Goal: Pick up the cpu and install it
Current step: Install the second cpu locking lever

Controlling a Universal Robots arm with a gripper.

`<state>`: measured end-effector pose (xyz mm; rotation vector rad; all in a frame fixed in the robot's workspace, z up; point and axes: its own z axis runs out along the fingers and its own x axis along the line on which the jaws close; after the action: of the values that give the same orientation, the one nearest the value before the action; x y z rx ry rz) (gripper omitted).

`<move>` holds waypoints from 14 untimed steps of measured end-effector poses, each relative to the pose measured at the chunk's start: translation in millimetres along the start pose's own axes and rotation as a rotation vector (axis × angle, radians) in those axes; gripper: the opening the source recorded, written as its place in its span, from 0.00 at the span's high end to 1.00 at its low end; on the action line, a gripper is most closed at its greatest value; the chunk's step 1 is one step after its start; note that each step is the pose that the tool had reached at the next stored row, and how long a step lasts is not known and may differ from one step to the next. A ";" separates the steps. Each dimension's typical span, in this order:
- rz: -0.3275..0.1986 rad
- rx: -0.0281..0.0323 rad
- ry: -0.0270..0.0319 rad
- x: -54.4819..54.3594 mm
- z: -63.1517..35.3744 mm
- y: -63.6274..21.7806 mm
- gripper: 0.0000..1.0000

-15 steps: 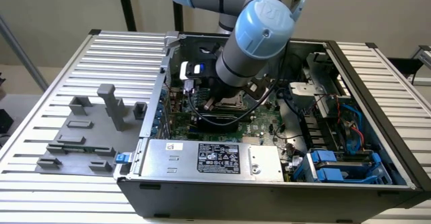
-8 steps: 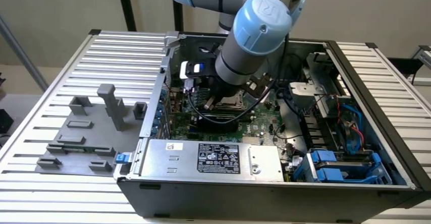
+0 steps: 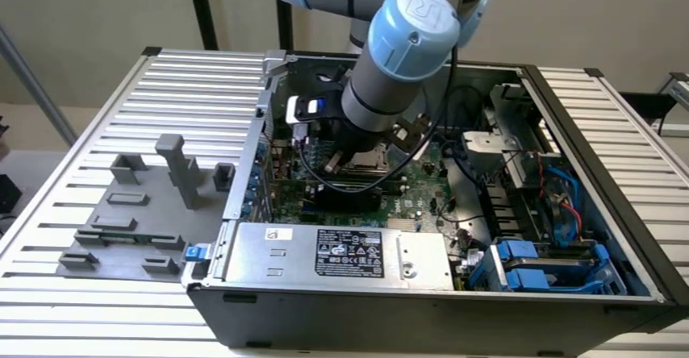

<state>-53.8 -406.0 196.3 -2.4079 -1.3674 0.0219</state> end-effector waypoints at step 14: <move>0.004 -0.0287 -0.0299 5.7 6.7 -4.4 0.89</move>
<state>-55.8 -397.2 192.4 -2.4432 -1.3854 0.0397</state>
